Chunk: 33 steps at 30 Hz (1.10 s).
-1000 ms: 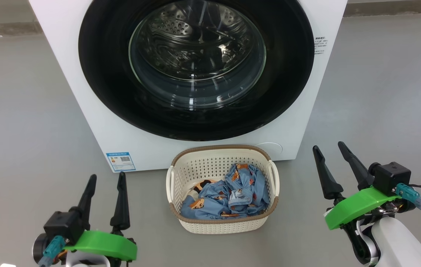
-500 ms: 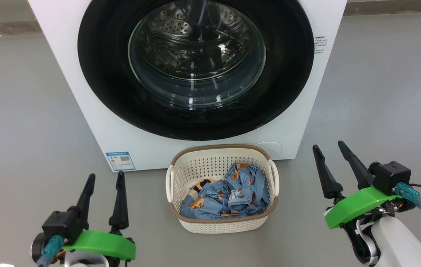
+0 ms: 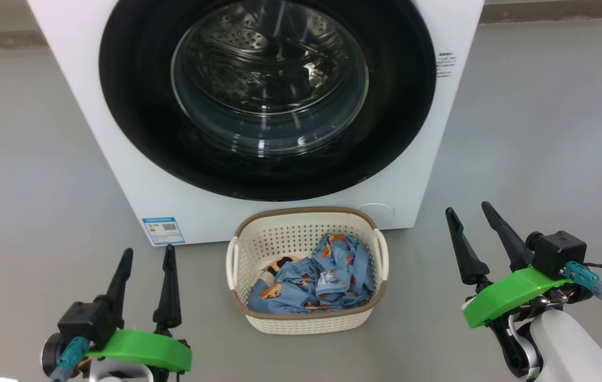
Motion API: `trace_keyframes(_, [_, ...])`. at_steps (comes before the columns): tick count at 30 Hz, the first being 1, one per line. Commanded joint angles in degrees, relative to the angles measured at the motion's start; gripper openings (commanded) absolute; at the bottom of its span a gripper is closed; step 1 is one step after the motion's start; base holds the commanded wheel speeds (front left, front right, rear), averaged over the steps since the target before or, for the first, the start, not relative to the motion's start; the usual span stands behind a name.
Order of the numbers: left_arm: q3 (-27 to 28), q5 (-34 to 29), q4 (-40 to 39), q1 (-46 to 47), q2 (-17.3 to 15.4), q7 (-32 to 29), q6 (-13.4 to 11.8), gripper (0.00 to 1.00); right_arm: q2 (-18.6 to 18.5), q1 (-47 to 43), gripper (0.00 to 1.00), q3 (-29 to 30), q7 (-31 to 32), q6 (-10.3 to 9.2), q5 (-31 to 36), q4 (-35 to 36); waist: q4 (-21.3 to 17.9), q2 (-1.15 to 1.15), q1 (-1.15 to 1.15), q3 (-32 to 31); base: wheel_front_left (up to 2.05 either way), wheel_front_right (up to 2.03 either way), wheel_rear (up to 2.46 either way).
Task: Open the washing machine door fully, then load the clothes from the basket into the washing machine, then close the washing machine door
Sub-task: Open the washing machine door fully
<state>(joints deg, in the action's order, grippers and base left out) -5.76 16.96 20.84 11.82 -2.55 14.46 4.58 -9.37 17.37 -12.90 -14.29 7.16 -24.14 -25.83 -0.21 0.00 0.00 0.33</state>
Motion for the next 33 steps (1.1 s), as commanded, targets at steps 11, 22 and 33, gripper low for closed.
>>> trace_keyframes(11, [1.77, 0.11, -1.87, 2.32, -0.39, 0.54, 0.93, 1.00, -0.36, 2.26, 1.00, -1.13, -0.71, 0.33, -0.20, 0.91, -0.26, 0.00, 0.00, -0.05, 1.13, 1.13, -2.26])
trace_keyframes(22, [1.92, 0.32, -1.81, 2.14, -0.37, 0.54, 1.25, 1.00, -0.35, 2.40, 1.00, -0.96, -0.71, 0.33, -0.33, 0.65, -0.48, 0.00, 0.00, 0.02, 0.52, 0.52, -1.04])
trace_keyframes(33, [1.99, 0.32, -1.60, 2.22, -0.35, 0.54, 1.12, 1.00, -0.39, 2.24, 1.00, -1.03, -0.71, 0.33, -0.63, 0.44, -0.41, 0.00, 0.00, -0.02, 0.01, 0.01, -0.03])
